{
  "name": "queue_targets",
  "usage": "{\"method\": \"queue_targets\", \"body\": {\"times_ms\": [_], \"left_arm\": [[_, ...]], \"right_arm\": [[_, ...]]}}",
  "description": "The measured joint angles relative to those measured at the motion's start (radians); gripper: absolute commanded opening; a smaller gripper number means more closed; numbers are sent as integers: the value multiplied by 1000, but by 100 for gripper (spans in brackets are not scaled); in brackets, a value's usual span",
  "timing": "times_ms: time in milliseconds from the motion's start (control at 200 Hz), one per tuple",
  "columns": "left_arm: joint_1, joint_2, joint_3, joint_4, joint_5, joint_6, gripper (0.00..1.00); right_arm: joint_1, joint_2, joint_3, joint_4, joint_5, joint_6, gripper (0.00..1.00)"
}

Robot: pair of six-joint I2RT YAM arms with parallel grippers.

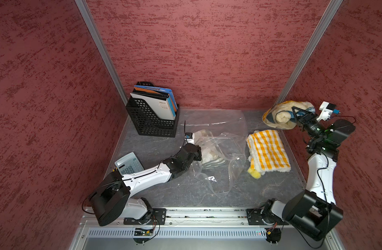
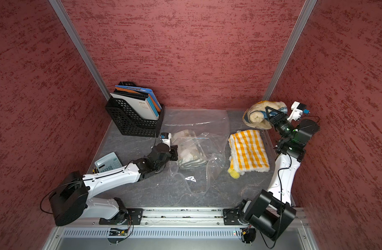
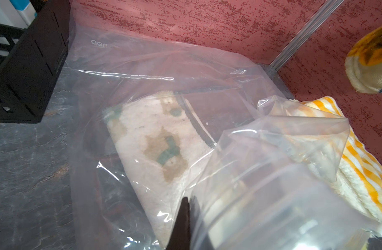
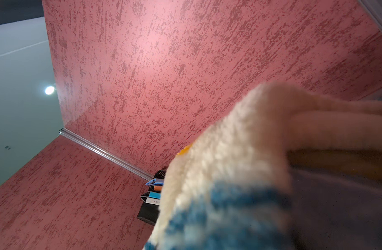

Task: Take the blanket out of the vacuum bag
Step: Place the blanket at the center of the board.

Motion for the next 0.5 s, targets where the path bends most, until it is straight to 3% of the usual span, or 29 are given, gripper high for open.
{"method": "queue_targets", "body": {"times_ms": [235, 501], "left_arm": [[13, 0, 0, 11, 22, -1, 0], [14, 0, -7, 47, 44, -1, 0]], "right_arm": [[-1, 40, -6, 29, -14, 0, 0], [-2, -108, -184, -19, 4, -87, 0]]}}
